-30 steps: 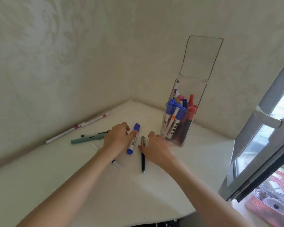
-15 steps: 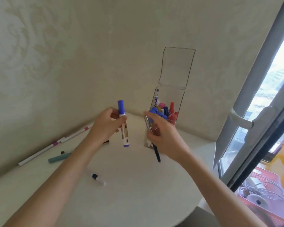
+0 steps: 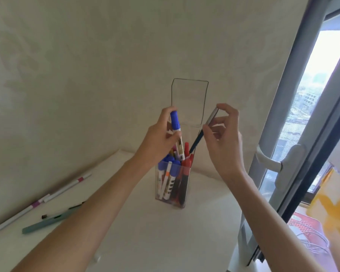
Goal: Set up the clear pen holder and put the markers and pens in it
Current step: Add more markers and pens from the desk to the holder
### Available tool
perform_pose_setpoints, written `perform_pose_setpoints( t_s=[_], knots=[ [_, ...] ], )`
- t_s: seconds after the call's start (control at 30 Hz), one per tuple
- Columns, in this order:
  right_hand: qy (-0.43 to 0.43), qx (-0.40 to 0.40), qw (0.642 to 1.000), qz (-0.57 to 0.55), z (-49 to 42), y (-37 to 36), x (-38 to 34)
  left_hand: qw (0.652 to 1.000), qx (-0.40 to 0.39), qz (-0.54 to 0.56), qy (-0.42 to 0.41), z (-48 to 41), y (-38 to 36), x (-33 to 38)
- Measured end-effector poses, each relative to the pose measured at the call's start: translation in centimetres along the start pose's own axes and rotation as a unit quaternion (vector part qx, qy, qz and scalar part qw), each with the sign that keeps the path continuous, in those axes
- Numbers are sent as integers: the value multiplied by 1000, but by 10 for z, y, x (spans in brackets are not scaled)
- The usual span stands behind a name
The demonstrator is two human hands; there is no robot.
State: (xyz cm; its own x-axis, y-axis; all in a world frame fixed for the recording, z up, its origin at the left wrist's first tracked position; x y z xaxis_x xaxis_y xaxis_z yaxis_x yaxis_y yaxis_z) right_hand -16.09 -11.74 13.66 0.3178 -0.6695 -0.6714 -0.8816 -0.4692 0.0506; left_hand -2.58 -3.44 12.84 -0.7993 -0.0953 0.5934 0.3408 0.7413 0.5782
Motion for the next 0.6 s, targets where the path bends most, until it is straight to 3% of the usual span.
perform_pose_setpoints(
  t_s=[0.13, 0.27, 0.5, 0.6],
  knots=[
    [10, -19, 1000, 17, 2, -5, 10, 992, -54, -108, -20, 7, -17, -9],
    [16, -40, 998, 38, 4, -14, 16, 983, -29, -170, -56, 8, -16, -12],
    [14, -67, 994, 82, 6, -23, 23, 982, -42, -174, -61, 4, -12, -14],
    [-7, -98, 989, 110, 6, -27, 26, 971, -90, -212, -68, 5, -22, -18]
  ],
)
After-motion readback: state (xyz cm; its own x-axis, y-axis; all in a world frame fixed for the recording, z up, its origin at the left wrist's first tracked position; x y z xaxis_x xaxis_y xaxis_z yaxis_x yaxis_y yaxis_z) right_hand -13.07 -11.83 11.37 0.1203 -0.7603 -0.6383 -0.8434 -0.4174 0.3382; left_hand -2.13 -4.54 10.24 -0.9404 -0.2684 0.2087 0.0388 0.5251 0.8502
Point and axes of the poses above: each hand's wrist, its own z-axis away from the middle knuckle, its own y-axis out of the back of the hand, x = y × z, the point moved 6 cm from there along -z, towards the middle knuckle, and after that the axes turned 9 degrees about -z, right-handed, at the moved point
